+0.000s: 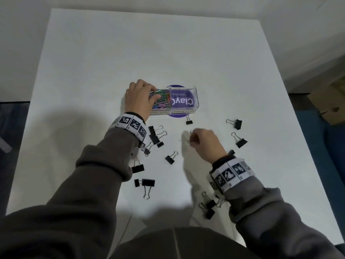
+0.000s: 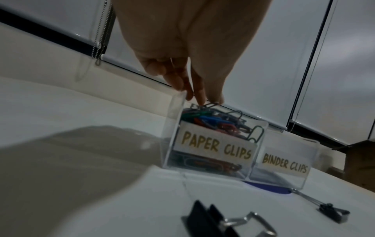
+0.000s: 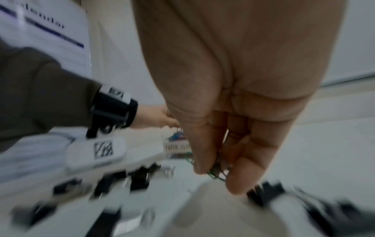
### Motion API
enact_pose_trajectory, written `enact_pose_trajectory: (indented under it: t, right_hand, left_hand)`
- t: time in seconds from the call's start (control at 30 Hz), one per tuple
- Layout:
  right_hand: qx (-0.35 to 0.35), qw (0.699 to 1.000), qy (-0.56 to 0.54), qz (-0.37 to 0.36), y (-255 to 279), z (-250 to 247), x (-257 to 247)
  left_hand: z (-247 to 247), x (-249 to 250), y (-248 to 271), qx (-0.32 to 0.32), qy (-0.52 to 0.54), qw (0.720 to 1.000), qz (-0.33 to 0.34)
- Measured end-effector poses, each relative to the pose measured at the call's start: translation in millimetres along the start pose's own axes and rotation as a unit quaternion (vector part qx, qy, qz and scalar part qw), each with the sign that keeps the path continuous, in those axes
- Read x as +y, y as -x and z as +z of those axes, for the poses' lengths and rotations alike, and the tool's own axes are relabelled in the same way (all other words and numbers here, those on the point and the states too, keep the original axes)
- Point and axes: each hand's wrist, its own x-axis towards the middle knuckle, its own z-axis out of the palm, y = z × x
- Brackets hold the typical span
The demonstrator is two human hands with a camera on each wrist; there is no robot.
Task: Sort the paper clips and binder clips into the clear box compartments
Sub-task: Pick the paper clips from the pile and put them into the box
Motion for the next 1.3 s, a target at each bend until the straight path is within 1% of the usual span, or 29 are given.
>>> enact_pose_trajectory:
  t: [0.13,0.2,0.27,0.33,0.4,0.47,0.57,0.63,0.77,0.87,0.93,1.0,1.07,1.13,1.2,1.3]
  right_hand:
    - [0.075,0.994,-0.036,-0.075,-42,-33,-40]
    - [0.090,0.991,-0.047,-0.091,-66,-42,-60]
    - [0.089,0.992,-0.060,-0.069,-87,-43,-73]
    - [0.090,0.993,-0.073,-0.021,-105,-39,-80]
    - [0.085,0.993,-0.076,0.017,-116,-34,-84]
    - [0.082,0.994,-0.062,0.035,-118,-31,-89]
    - [0.093,0.994,-0.043,0.043,-112,-33,-96]
    - [0.104,0.992,-0.054,0.043,-103,-40,-94]
    - [0.148,0.977,-0.148,0.041,-67,-61,-73]
    - [0.143,0.971,-0.183,0.063,-24,-68,-39]
    - [0.118,0.976,-0.162,0.088,5,-66,-9]
    - [0.084,0.984,-0.101,0.117,31,-56,25]
    - [0.061,0.986,-0.053,0.146,56,-42,58]
    - [0.042,0.986,-0.030,0.160,79,-28,82]
    - [0.030,0.987,-0.047,0.152,96,-15,96]
    - [0.026,0.992,-0.072,0.096,117,1,103]
  left_hand:
    - [-7,-5,18,0.026,0.027,0.999,-0.008]
    - [-9,-6,35,0.038,0.042,0.998,-0.006]
    - [-8,-6,58,0.030,0.052,0.998,-0.002]
    - [-5,-4,84,0.018,0.059,0.998,0.013]
    - [-5,-3,109,0.007,0.041,0.999,0.035]
    - [-4,-2,129,-0.032,0.029,0.999,0.029]
    - [-2,1,154,-0.087,0.039,0.995,0.016]
    - [0,3,166,-0.098,0.044,0.994,0.017]
    - [7,11,179,-0.096,0.039,0.994,0.019]
    - [12,23,185,-0.113,0.010,0.992,0.056]
    - [14,36,188,-0.159,0.004,0.984,0.082]
    - [19,50,195,-0.223,0.001,0.970,0.102]
    - [23,66,201,-0.266,0.002,0.956,0.125]
    - [28,83,207,-0.306,0.006,0.939,0.156]
    - [35,97,215,-0.338,0.001,0.922,0.187]
    - [48,110,228,-0.357,-0.025,0.908,0.218]
